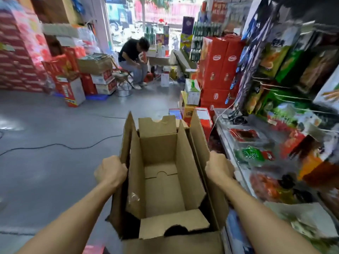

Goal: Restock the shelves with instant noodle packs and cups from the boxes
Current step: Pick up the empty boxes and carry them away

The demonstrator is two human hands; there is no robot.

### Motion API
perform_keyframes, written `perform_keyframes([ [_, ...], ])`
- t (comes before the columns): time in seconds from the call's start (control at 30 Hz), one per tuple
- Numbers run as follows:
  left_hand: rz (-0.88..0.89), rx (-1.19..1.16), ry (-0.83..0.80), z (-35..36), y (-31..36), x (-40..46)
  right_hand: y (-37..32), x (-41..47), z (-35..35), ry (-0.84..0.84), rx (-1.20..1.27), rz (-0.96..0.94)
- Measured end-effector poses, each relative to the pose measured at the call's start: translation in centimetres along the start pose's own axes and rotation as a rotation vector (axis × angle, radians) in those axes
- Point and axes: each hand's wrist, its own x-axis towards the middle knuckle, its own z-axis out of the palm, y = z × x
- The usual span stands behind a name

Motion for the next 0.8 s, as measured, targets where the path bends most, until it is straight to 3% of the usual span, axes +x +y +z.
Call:
perform_keyframes([
  [0.4, -0.24, 0.015, 0.106, 4.0, 8.0, 21.4, -11.5, 28.8, 2.2, -0.052, 0.0, -0.28],
  [0.8, -0.41, 0.031, 0.194, 4.6, 8.6, 38.0, -24.6, 44.6, 4.0, -0.069, -0.025, -0.438],
])
